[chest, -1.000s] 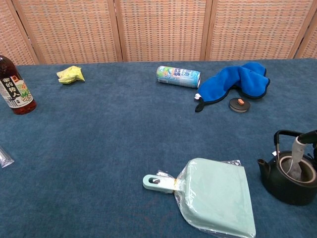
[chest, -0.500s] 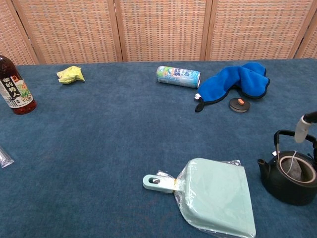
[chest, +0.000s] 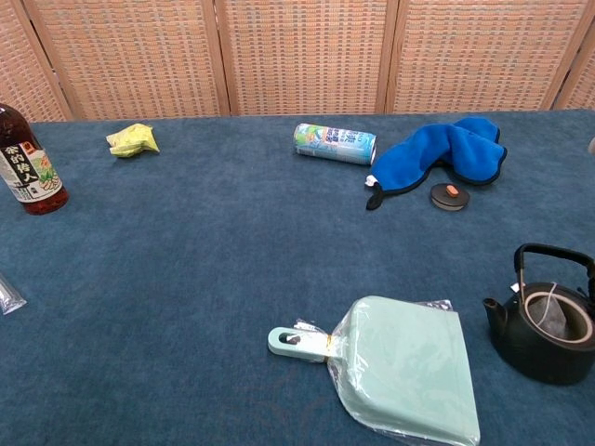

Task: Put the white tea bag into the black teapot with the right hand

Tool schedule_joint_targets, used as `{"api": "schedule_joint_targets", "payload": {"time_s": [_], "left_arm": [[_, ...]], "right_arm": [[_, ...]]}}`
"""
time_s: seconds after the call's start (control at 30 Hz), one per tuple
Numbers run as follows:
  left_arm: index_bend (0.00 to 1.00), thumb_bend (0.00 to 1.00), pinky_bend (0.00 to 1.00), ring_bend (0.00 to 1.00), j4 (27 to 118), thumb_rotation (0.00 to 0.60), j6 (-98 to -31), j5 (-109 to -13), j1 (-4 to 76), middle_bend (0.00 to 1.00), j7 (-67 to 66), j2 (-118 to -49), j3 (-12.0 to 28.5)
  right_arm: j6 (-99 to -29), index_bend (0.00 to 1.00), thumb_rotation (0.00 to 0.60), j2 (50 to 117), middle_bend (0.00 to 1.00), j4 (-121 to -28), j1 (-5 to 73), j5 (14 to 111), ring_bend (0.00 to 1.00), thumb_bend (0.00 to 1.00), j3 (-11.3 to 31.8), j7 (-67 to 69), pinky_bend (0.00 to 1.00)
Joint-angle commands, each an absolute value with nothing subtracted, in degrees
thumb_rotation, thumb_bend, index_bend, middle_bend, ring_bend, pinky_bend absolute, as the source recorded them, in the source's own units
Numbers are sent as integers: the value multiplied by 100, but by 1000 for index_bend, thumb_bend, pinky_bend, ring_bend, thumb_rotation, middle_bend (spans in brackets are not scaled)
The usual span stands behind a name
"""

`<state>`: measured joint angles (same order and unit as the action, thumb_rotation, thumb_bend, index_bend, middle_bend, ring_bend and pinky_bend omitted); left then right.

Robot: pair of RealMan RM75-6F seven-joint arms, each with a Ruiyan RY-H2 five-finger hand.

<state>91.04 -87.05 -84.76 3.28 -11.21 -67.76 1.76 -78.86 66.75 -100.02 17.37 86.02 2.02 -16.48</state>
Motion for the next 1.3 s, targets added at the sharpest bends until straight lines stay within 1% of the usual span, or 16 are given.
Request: {"api": "schedule_joint_targets", "payload": {"time_s": [0.03,0.17,0.27,0.4,0.57,0.8,0.93,1.03,1.17,1.23,1.3], "left_arm": [[0,377,0,0,9098,600,-8735,-8479,312,0,-1165,-6792,180],[0,376,0,0,9104,600,-8818,-8488,287,0,-1374,-6834,194],[0,377,0,0,9154,600,-8831,-8523,283,0,-1410,-6831,182],[0,376,0,0,9245,600,-8839,-8627,294,0,-1515,-6815,144],[0,377,0,0,9322,600,-8829,-8658,294,0,-1624,-6804,119],[0,377,0,0,9416,600,-8864,-8782,279,0,-1660,-6809,65],[0,376,0,0,9424,600,-8865,-8865,287,0,-1642,-6823,40],[0,377,0,0,9414,600,-8903,-8954,289,0,-1581,-6851,28],[0,377,0,0,9392,600,-8918,-9005,286,0,-1542,-6877,13],[0,377,0,0,9382,600,-8940,-9028,280,0,-1498,-6890,13],[0,377,0,0,9358,600,-8966,-9048,270,0,-1464,-6905,11]], "right_arm": [[-8076,311,0,6778,535,-10060,1571,8429,579,741,277,-1906,733],[-8297,290,0,6853,421,-10112,1415,8302,421,741,313,-2310,592],[-8386,279,0,6920,374,-10086,1347,8263,357,741,321,-2520,523],[-8479,278,0,7028,355,-9935,1248,8162,323,741,345,-2625,478],[-8573,275,0,7111,309,-9819,1165,8116,263,741,368,-2682,394],[-8740,272,0,7193,295,-9688,1016,8041,248,741,415,-2616,373],[-8802,266,0,7202,269,-9646,945,8053,220,741,422,-2571,344],[-8850,235,0,7210,242,-9640,905,8081,196,741,433,-2519,324],[-8835,136,0,7208,147,-9633,871,8104,103,741,423,-2411,239],[-8773,105,0,7194,116,-9636,865,8131,69,741,389,-2283,208],[-8746,91,0,7187,103,-9616,861,8174,55,739,374,-2176,195]]}}
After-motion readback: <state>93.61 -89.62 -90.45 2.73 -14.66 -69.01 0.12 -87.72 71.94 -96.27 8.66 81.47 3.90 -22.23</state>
